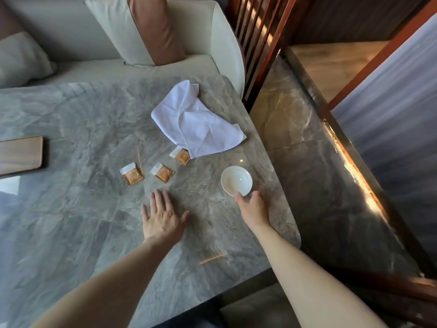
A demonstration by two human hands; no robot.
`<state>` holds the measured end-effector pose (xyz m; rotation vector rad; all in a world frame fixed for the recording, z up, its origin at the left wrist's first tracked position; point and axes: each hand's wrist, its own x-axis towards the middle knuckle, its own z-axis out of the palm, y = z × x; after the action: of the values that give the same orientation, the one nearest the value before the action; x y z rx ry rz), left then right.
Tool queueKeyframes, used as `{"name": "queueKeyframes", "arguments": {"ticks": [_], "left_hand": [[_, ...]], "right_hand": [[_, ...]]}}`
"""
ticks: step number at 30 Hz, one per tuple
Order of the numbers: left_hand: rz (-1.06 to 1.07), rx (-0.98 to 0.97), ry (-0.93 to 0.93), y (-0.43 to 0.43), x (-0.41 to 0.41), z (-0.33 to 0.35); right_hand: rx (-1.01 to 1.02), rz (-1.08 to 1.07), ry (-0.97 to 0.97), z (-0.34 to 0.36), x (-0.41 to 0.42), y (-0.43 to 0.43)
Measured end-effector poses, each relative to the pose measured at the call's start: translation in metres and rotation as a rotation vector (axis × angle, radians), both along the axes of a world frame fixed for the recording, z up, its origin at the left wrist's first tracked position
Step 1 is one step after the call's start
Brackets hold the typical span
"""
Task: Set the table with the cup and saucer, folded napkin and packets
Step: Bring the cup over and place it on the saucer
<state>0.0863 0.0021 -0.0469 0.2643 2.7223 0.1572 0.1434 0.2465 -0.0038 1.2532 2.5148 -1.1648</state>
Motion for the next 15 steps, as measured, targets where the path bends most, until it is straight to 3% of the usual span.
{"name": "queueKeyframes", "arguments": {"ticks": [3,6,15], "left_hand": [[0.01,0.012,0.013,-0.005,0.003,-0.011],[0.011,0.02,0.017,-0.007,0.003,-0.019],[-0.021,0.208,0.029,-0.032,-0.006,-0.025]], "right_hand": [[-0.332,-0.072,0.06,-0.006,-0.004,-0.001],[-0.513,-0.124,0.073,-0.012,-0.003,-0.001],[-0.456,-0.186,0.053,-0.012,-0.008,-0.01]]}}
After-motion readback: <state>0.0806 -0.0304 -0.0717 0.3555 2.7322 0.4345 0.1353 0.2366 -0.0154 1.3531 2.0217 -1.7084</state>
